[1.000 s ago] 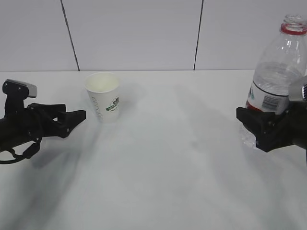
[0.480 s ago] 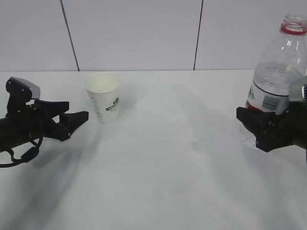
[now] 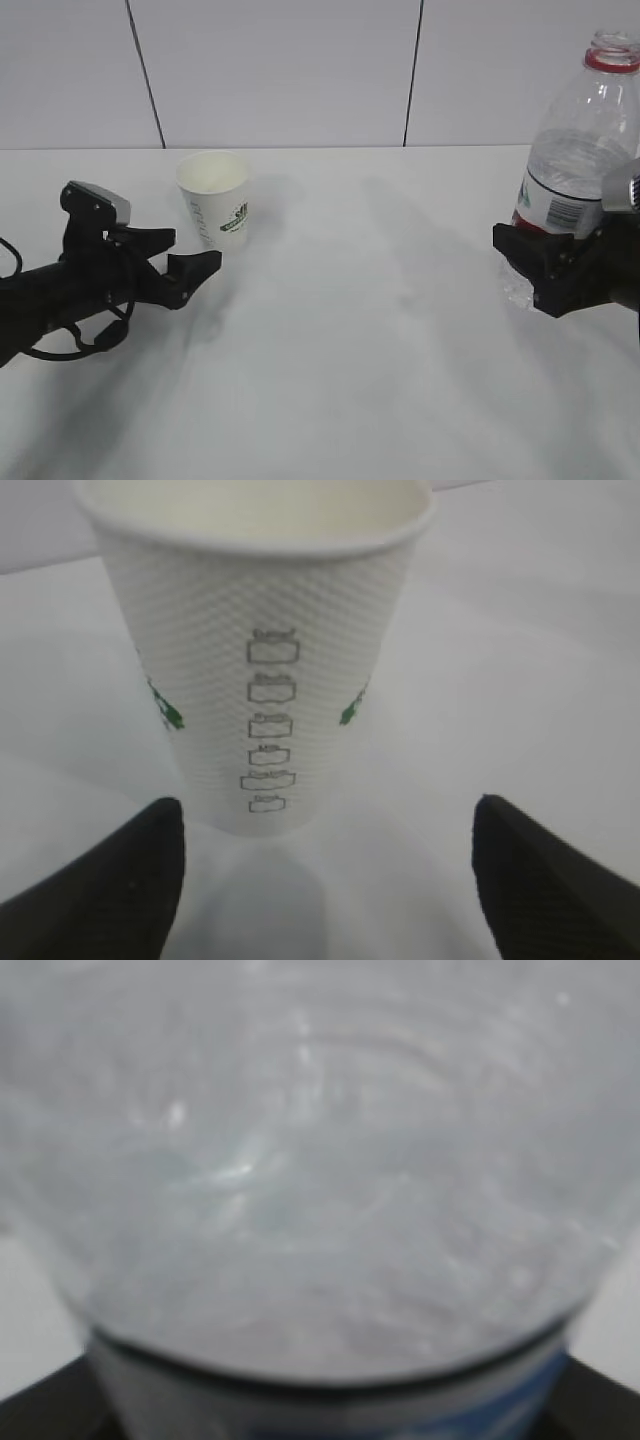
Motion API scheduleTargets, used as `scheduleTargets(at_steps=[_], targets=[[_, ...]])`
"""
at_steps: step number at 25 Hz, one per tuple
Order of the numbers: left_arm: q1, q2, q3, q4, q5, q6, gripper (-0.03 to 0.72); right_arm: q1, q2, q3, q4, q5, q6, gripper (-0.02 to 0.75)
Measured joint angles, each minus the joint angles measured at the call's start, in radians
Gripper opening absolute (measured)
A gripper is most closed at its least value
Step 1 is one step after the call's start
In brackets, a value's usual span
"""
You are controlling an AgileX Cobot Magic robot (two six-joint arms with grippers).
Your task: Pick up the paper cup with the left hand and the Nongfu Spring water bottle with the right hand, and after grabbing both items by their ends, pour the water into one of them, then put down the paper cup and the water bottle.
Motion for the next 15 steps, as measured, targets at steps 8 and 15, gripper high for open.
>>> scheduleTargets(at_steps=[8,15], targets=[[-0.041,0.043,-0.071,-0.085,0.002,0.000,0.680,0.000,-0.001,0.000,0.000,0.000,0.001,0.495],[-0.041,0.100,-0.144,-0.105,0.018,0.000,0.680,0.000,-0.001,0.002,0.000,0.006,0.001,0.495]])
